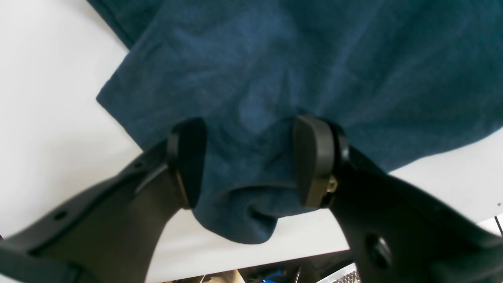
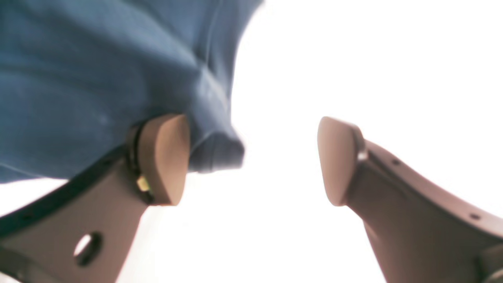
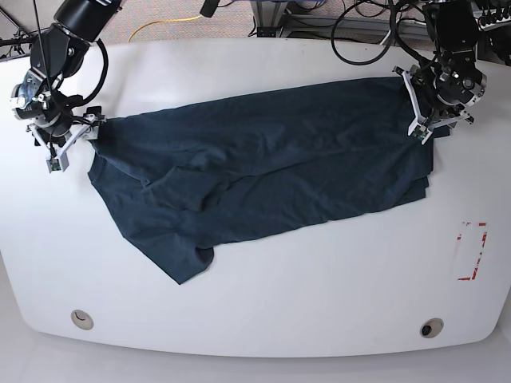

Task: Fold the T-shirt properly
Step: 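Regrasp the shirt edge with the right gripper near the left gripper's edge line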

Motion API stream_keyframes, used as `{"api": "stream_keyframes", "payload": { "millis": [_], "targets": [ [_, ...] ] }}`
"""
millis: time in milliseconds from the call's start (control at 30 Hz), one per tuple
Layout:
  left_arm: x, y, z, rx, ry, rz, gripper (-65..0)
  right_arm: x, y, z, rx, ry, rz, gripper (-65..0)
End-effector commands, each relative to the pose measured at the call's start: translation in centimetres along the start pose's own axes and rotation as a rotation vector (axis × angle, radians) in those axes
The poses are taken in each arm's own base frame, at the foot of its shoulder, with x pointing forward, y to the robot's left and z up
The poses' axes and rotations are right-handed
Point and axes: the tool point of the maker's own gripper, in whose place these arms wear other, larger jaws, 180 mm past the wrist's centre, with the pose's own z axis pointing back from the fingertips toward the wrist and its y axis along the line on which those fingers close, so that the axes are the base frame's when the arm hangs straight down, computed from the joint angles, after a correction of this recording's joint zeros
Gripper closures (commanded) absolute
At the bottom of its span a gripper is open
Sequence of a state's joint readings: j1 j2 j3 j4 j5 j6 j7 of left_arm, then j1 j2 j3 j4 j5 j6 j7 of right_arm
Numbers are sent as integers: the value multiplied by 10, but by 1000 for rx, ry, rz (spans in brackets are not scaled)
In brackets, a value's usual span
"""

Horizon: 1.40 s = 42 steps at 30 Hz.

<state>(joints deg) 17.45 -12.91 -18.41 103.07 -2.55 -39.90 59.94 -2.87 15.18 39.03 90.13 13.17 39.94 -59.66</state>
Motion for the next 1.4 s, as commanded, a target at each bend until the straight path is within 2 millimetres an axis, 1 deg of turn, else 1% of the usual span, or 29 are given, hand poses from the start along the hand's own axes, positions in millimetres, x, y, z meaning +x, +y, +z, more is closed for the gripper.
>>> {"api": "stream_keyframes", "payload": {
  "millis": [0,67,133,267,333,433,500,533,600,667,833,900,933,967,1033,1067,1133,1200,1300,1367],
  "targets": [
    [-4,1,1,5,19,-9,-331,23,-5,3,-3,-80,3,-377],
    [-5,2,1,7,20,-7,-331,19,-3,0,5,-69,-7,-319],
    [-5,3,1,9,21,-9,-331,19,-3,-1,7,-68,-8,-298],
    [-6,5,2,13,26,-16,-331,26,-4,4,-5,-88,7,-346],
    [-6,5,2,13,26,-16,-331,33,-5,10,-18,-106,24,-396],
    [-7,5,2,13,27,-16,-331,33,-4,10,-18,-107,24,-428],
    [-6,5,2,13,26,-16,-331,31,-1,6,-6,-97,23,-430],
    [-6,5,2,13,26,-16,-331,35,4,3,8,-98,35,-430],
    [-6,5,2,13,26,-16,-331,38,11,-3,29,-90,48,-430],
    [-6,5,2,14,24,-15,-331,35,13,-7,40,-77,41,-430],
    [-6,5,2,14,24,-15,-331,35,14,-8,44,-78,39,-419],
    [-6,5,2,14,24,-15,-331,40,14,-8,44,-88,38,-366],
    [-6,5,2,14,24,-15,-331,42,13,-9,44,-91,37,-319],
    [-6,5,2,14,24,-15,-331,42,15,-10,48,-90,35,-290],
    [-6,5,2,14,24,-15,-331,38,18,-13,58,-80,25,-192],
    [-6,5,2,14,24,-15,-331,37,18,-14,59,-75,23,-166],
    [-6,5,2,14,24,-15,-331,33,19,-19,69,-62,13,-128],
    [-6,5,2,14,24,-15,-331,32,20,-22,79,-58,2,-128],
    [-6,5,2,14,24,-15,-331,30,20,-24,84,-51,-4,-108],
    [-6,5,2,14,24,-15,-331,30,21,-23,87,-53,-6,-48]
  ]
}}
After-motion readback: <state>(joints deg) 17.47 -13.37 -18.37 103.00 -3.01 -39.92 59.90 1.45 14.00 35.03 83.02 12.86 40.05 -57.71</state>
